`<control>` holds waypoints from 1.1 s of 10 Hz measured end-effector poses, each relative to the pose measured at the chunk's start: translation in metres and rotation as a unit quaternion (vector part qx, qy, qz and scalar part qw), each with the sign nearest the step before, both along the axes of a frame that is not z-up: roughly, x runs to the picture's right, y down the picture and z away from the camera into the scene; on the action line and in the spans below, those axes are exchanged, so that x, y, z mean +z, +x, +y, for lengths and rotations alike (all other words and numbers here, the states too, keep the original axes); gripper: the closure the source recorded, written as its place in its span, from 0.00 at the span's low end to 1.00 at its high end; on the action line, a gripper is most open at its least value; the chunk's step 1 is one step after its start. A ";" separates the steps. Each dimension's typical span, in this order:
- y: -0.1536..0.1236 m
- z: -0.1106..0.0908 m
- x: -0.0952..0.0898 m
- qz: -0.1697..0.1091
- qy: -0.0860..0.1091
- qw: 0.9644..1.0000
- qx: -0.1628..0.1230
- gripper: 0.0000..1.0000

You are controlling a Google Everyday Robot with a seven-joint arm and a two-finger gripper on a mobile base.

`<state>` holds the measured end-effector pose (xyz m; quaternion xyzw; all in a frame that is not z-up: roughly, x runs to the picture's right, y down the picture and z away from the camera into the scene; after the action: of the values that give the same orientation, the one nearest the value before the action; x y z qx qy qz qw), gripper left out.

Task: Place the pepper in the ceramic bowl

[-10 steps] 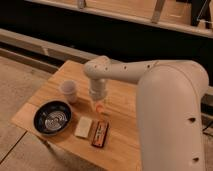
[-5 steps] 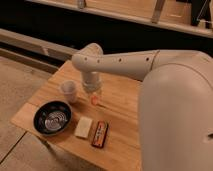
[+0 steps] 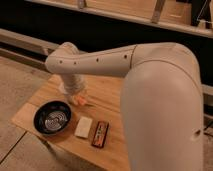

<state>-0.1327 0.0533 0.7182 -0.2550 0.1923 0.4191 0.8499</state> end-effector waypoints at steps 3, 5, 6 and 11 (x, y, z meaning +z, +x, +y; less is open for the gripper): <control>-0.038 0.014 0.004 -0.015 -0.011 1.000 -0.025 1.00; -0.064 0.030 0.009 -0.029 -0.024 0.999 -0.038 1.00; -0.073 0.038 0.011 -0.034 -0.031 0.998 -0.042 1.00; -0.089 0.066 0.022 -0.046 -0.060 0.997 -0.035 1.00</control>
<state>-0.2214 0.1191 0.7404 -0.3176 0.1867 0.3650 0.8550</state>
